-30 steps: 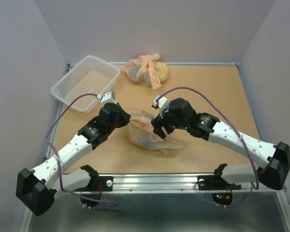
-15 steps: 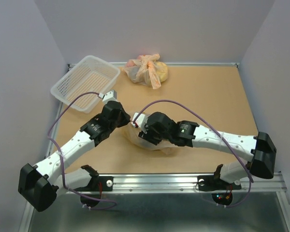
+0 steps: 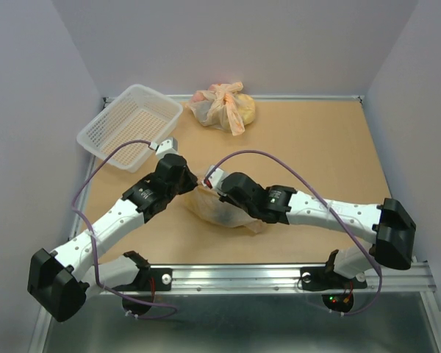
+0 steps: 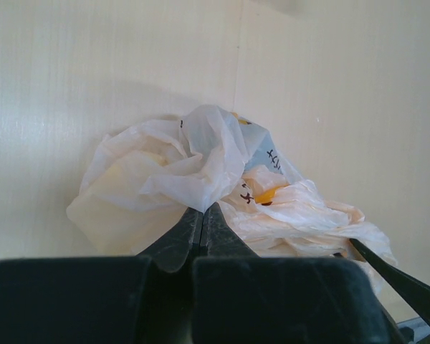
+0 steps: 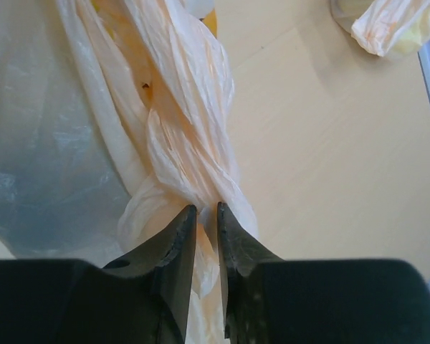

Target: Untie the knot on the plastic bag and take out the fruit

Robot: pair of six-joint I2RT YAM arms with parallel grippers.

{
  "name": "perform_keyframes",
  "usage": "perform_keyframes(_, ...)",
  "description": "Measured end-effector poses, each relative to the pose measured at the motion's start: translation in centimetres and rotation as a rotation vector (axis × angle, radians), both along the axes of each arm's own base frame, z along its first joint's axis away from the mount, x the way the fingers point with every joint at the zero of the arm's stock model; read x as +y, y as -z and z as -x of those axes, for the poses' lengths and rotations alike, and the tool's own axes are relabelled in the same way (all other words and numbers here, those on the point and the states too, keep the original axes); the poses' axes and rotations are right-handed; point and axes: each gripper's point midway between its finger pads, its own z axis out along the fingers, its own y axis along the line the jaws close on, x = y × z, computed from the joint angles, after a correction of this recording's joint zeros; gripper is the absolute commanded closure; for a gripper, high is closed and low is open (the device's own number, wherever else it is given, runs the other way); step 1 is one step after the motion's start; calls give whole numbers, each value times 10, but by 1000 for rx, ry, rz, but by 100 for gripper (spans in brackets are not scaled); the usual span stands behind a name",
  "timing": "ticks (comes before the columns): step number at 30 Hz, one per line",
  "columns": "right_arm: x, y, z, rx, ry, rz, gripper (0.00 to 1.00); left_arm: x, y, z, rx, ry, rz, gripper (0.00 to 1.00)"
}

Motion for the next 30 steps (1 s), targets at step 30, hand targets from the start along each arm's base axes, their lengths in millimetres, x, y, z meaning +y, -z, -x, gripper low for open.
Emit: perform_keyframes(30,-140,-92,-37,-100,592,-806,100,44,40,25,-34,-185,167,73)
